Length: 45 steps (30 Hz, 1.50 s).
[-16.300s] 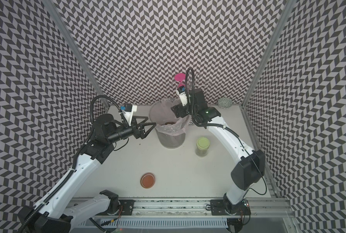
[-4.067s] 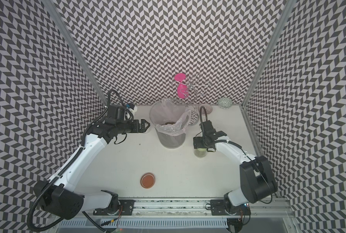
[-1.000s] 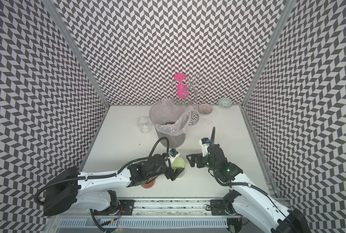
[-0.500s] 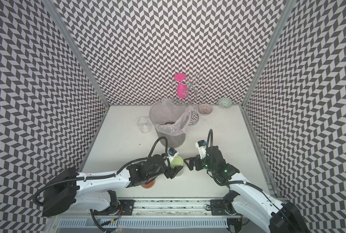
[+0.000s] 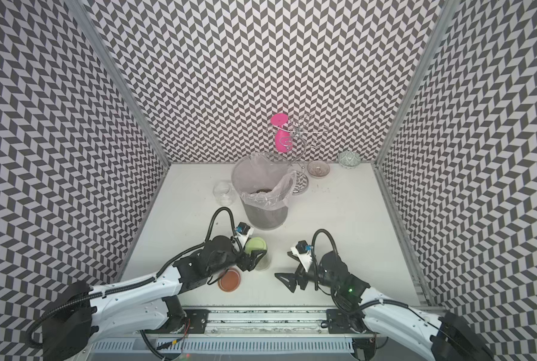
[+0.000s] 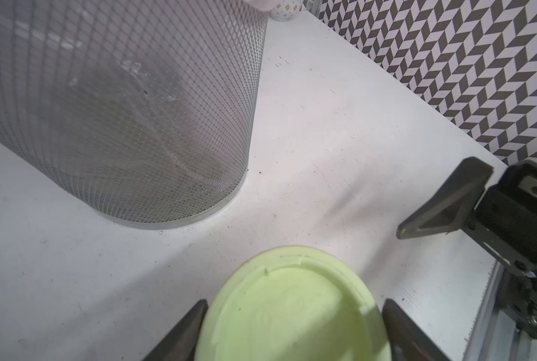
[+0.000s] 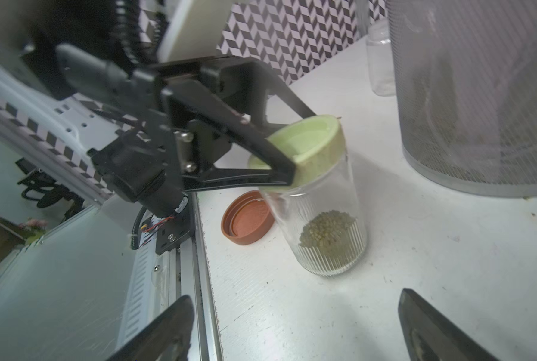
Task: Empty moldy mung beans from jars
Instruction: Pick up the jar from the center of the board, then unscrew the lid from the jar.
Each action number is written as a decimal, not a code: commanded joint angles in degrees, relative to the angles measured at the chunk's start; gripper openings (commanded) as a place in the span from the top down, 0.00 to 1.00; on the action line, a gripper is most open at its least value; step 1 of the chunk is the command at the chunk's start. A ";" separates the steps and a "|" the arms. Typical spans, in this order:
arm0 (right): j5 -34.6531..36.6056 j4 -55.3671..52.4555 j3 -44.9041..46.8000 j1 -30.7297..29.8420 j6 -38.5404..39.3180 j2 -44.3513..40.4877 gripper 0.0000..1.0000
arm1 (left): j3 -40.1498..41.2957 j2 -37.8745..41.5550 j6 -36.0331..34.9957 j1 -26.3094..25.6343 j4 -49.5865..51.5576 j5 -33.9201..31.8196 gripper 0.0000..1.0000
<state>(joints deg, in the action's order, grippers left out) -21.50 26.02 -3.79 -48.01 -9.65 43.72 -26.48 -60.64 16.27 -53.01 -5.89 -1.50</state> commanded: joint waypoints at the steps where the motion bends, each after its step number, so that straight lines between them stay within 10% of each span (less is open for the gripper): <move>1: 1.19 11.21 0.43 -1.64 7.00 2.20 0.01 | -0.46 1.01 1.69 1.32 -0.25 4.70 0.49; 27: -4.42 31.93 -11.73 -3.16 18.55 38.72 0.01 | -1.03 -0.12 3.23 5.76 -2.09 15.89 0.51; 45: -1.07 36.19 -13.96 -3.76 15.55 48.39 0.01 | 2.73 4.91 5.48 10.78 -5.43 22.78 0.52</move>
<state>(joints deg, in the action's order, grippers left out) -23.51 58.54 -16.73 -51.33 6.33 90.94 -23.51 -57.52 20.67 -42.98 -6.59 18.79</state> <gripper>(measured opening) 0.993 0.779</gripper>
